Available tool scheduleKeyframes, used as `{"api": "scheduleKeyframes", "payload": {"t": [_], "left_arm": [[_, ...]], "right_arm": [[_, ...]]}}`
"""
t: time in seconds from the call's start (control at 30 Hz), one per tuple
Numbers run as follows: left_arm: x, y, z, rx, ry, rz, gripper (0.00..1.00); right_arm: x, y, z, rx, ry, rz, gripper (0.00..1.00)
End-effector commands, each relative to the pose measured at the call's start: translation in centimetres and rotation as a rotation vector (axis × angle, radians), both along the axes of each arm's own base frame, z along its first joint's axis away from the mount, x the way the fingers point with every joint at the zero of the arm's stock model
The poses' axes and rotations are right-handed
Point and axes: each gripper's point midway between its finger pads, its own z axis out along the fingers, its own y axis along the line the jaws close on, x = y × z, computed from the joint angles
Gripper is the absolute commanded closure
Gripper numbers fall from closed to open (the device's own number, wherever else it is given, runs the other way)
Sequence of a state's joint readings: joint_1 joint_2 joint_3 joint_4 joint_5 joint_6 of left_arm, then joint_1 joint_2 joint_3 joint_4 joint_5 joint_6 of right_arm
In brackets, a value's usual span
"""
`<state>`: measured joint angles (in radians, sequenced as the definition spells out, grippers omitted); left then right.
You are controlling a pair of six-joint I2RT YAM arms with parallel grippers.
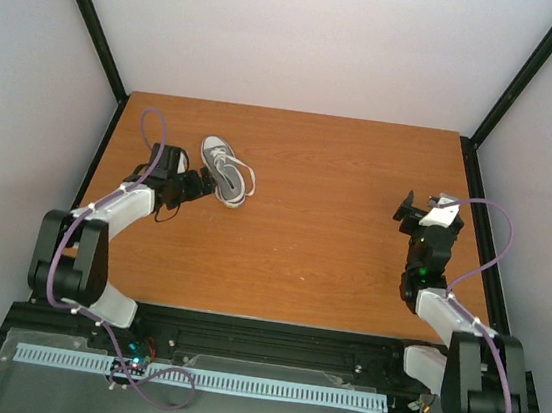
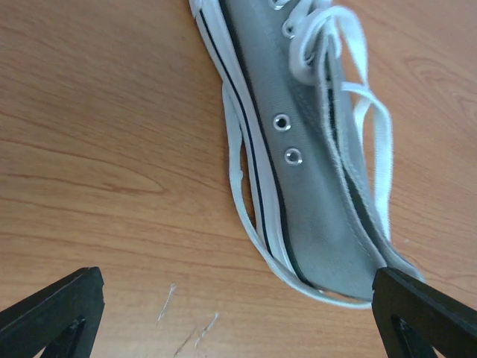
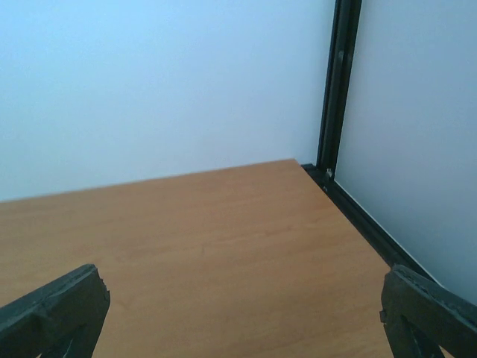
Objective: Tie the shoes
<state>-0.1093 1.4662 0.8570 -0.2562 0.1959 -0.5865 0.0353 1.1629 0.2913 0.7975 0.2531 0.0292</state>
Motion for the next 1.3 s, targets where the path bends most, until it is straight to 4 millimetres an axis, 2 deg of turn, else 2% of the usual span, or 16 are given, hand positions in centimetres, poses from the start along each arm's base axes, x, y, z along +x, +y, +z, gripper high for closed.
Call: {"api": "scheduleKeyframes", "payload": {"t": [0.0, 0.13, 0.23, 0.33, 0.47, 0.63, 0.7, 0.73, 0.8, 0.87, 1.0, 1.1, 1.17, 1.27], "left_arm": [[3.4, -2.0, 0.8, -0.117, -0.052, -0.011, 0.00], [5.0, -2.8, 0.0, -0.150, -0.052, -0.010, 0.00], [6.1, -3.1, -1.2, -0.162, -0.029, -0.012, 0.00], [7.3, -4.0, -2.0, -0.190, -0.016, -0.028, 0.00], [9.1, -5.4, -2.7, -0.163, -0.007, -0.062, 0.00], [10.3, -5.6, -5.8, -0.135, 0.066, -0.059, 0.01], [10.5, -5.8, -6.8, -0.142, 0.085, -0.062, 0.07], [10.6, -6.0, -7.1, -0.150, 0.091, -0.065, 0.13], [10.8, -6.2, -7.7, -0.162, 0.104, -0.064, 0.33], [10.8, -6.1, -7.9, -0.160, 0.110, -0.056, 0.49], [10.8, -5.5, -6.4, -0.140, 0.065, -0.030, 0.82], [10.9, -5.4, -4.2, -0.146, 0.006, -0.028, 0.98], [10.8, -5.5, -2.1, -0.153, -0.044, -0.039, 0.99], [10.3, -4.9, 2.9, -0.149, -0.167, -0.040, 0.99]], "right_arm": [[-0.6, -0.1, 1.5, 0.071, 0.017, -0.017, 0.00], [-2.2, -0.1, 3.1, 0.095, -0.072, -0.012, 0.00], [-2.6, -0.5, 4.2, 0.124, -0.077, -0.035, 0.00], [-2.9, 0.2, 5.3, 0.142, -0.094, 0.014, 0.00], [-4.0, -1.7, 5.1, 0.245, -0.094, -0.111, 0.00], [-5.8, -3.8, 4.6, 0.327, -0.116, -0.244, 0.00], [-5.9, -3.7, 4.7, 0.320, -0.123, -0.237, 0.00], [-5.8, -3.6, 4.8, 0.319, -0.124, -0.229, 0.00], [-5.5, -3.3, 4.9, 0.316, -0.119, -0.212, 0.00], [-5.2, -3.2, 4.7, 0.317, -0.108, -0.204, 0.00], [-4.9, -3.0, 4.6, 0.320, -0.097, -0.195, 0.00], [-4.9, -2.9, 4.6, 0.319, -0.096, -0.187, 0.00], [-4.9, -2.8, 4.7, 0.317, -0.094, -0.184, 0.00], [-5.0, -2.8, 4.6, 0.307, -0.084, -0.183, 0.00]]}}
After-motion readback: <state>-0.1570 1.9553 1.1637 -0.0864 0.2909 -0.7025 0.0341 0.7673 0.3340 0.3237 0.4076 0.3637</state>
